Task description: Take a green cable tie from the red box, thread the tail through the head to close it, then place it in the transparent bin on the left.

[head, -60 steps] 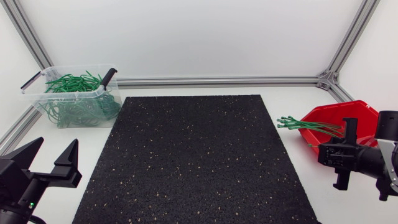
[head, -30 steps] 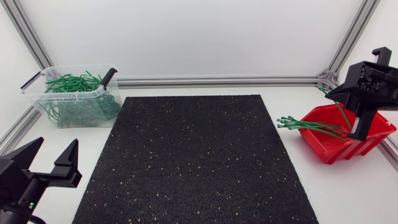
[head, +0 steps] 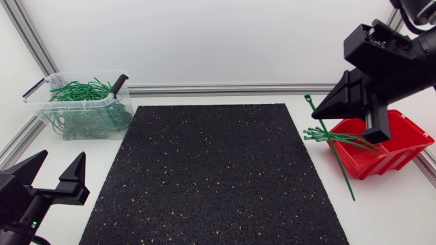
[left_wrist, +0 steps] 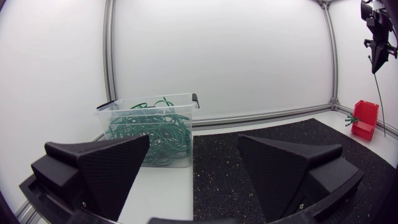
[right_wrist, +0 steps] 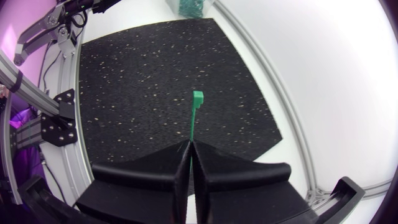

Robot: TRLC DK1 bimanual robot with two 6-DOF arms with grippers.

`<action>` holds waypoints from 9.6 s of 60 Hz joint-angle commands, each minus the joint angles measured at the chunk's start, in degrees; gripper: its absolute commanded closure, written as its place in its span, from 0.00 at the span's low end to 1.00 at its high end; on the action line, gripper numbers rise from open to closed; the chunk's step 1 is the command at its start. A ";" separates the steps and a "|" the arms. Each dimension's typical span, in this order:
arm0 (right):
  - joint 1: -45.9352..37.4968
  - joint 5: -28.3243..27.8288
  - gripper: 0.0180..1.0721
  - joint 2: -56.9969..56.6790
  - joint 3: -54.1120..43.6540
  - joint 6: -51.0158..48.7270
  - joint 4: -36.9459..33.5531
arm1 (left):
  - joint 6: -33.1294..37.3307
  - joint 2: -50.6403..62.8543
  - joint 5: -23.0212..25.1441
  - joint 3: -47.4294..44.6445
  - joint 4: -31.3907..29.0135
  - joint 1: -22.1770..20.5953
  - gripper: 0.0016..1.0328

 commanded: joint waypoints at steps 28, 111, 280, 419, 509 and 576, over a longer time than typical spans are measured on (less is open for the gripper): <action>15.55 -18.22 0.95 10.29 -3.18 19.69 1.92 | -1.24 -0.39 -0.06 -1.60 0.12 0.36 0.04; 15.99 -34.39 0.94 16.88 -15.22 42.19 40.06 | 11.41 69.40 71.13 49.29 -21.50 0.45 0.10; 15.55 -36.33 0.94 10.47 -20.23 49.13 49.99 | -0.89 80.65 66.21 52.98 -4.80 -21.96 0.80; 20.30 -14.09 0.03 7.48 -17.07 10.99 27.23 | -10.12 84.78 68.41 59.75 -10.78 -12.29 0.96; 32.95 -6.62 0.05 4.31 -45.99 -44.47 96.31 | -38.07 97.52 79.84 67.39 -14.64 -6.41 0.96; 45.17 -8.20 0.86 5.63 -52.58 -47.81 96.84 | -37.19 97.61 79.92 65.90 -14.82 -6.84 0.96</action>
